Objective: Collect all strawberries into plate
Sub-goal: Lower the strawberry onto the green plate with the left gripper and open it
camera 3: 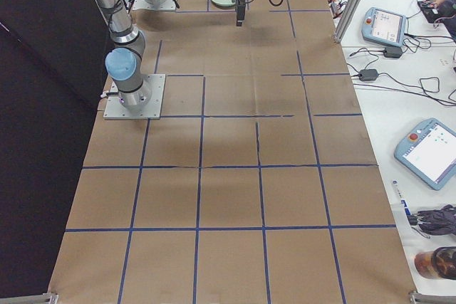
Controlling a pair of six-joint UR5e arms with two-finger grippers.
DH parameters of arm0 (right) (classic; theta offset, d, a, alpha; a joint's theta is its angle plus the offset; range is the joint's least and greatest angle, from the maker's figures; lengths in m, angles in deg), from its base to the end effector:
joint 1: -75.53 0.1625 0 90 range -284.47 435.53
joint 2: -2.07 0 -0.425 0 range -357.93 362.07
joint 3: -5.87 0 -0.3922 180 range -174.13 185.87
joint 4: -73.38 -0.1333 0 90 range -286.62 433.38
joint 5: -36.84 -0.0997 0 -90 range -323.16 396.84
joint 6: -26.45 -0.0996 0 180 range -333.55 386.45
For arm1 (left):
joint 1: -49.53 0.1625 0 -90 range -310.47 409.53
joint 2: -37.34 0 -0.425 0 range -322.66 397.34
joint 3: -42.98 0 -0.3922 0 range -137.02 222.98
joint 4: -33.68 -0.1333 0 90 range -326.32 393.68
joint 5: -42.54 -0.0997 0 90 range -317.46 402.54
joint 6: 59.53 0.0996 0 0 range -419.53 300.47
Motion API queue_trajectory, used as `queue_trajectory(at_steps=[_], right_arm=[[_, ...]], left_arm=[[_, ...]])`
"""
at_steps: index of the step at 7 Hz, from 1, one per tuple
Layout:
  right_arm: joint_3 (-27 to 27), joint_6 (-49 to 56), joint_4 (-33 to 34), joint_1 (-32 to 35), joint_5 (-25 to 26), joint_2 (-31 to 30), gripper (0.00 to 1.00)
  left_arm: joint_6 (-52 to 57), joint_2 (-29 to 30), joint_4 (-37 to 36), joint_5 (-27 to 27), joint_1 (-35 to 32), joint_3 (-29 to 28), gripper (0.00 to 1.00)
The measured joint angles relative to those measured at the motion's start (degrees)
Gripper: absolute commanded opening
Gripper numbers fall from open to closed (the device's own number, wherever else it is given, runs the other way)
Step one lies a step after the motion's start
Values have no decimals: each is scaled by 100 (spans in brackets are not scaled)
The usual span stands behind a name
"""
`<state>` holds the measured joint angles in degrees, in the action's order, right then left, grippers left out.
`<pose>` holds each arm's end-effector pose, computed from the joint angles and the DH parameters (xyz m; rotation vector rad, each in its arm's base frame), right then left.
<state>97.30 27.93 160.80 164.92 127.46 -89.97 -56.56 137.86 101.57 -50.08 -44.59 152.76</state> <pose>0.1272 -0.4746 0.4884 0.0241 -3.1308 -0.0541 -0.1644 -0.4902 0.2698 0.1959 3.0805 0.2203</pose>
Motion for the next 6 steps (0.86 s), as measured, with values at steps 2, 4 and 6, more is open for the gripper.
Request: queue_trajectory(at_steps=[2, 4, 6], right_arm=[[-2, -3, 2, -1, 2, 2, 100], [-3, -1, 3, -1, 8, 2, 100], [-3, -3, 1, -1, 7, 2, 100]], left_arm=[[1240, -544, -451, -131, 1040, 1050, 7], [1701, -570, -891, -147, 1574, 1643, 52], [1730, -536, -968, -140, 1668, 1845, 86]])
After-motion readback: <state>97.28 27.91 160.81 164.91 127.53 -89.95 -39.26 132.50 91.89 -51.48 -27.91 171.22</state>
